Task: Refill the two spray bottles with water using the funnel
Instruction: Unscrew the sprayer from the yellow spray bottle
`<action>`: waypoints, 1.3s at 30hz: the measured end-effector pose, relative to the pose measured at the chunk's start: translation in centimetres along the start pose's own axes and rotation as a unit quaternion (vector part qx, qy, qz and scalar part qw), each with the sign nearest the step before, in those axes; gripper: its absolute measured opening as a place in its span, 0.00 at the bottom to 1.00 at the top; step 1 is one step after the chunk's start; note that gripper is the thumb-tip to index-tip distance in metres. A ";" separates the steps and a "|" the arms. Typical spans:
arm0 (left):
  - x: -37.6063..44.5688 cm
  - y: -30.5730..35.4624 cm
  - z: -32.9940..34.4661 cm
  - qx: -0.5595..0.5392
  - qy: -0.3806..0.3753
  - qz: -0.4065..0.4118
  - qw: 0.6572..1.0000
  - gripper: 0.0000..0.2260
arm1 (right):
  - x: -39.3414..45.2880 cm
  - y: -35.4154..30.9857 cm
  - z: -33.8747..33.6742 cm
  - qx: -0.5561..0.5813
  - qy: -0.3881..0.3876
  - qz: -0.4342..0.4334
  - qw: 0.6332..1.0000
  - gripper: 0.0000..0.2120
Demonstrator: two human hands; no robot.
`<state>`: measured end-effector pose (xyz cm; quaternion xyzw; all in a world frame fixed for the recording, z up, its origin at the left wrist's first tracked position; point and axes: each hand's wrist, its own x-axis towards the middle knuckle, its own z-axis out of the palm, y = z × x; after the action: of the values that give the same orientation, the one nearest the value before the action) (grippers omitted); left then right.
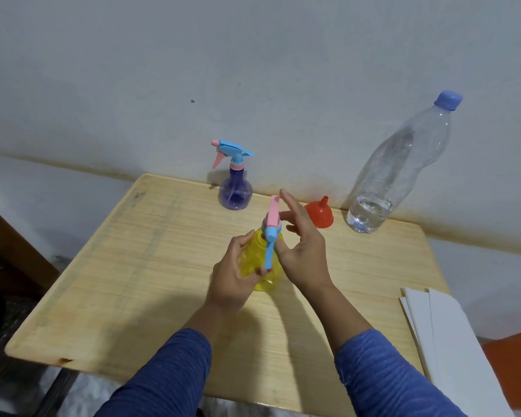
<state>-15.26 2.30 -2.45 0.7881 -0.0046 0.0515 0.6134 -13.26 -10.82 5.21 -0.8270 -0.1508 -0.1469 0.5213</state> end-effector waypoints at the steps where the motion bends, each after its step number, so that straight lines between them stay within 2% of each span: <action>1: 0.0 0.0 0.0 -0.005 0.003 0.000 1.000 0.28 | 0.0 0.1 -0.2 0.009 -0.011 0.002 1.000 0.37; 5: 0.0 0.1 0.1 -0.007 0.005 0.001 1.000 0.28 | -0.1 0.2 -0.8 0.019 -0.059 0.000 0.998 0.38; 8: 0.0 0.1 0.1 -0.009 0.005 0.002 1.000 0.28 | 0.1 -0.1 -0.7 0.031 -0.068 -0.002 0.997 0.39; 13: 0.0 0.3 0.1 0.005 0.008 -0.011 1.000 0.26 | 1.5 -1.5 -0.5 0.052 0.002 -0.046 0.998 0.32; 20: 0.0 0.4 0.0 -0.002 -0.002 -0.011 1.000 0.27 | 6.2 -4.8 -1.3 -0.059 0.047 -0.126 0.989 0.33; 25: -0.1 0.6 -0.1 0.006 -0.003 -0.018 1.000 0.28 | 9.0 -6.4 -3.0 -0.094 0.074 -0.142 0.983 0.31; 33: -0.2 1.1 -0.2 -0.002 -0.014 -0.028 1.000 0.29 | 10.9 -7.8 -7.2 -0.092 0.164 -0.083 0.979 0.30; 36: -0.2 1.1 -0.2 -0.005 -0.011 -0.029 1.000 0.29 | 10.9 -6.7 -8.5 -0.124 0.150 -0.037 0.980 0.30; 39: -0.3 0.9 0.0 -0.011 -0.010 -0.027 1.000 0.29 | 8.7 -2.8 -8.2 -0.175 0.105 0.044 0.978 0.30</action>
<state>-15.58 2.11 -1.61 0.7814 0.0098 0.0265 0.6234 -7.13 -16.31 14.39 -0.8912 -0.0310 -0.2338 0.3876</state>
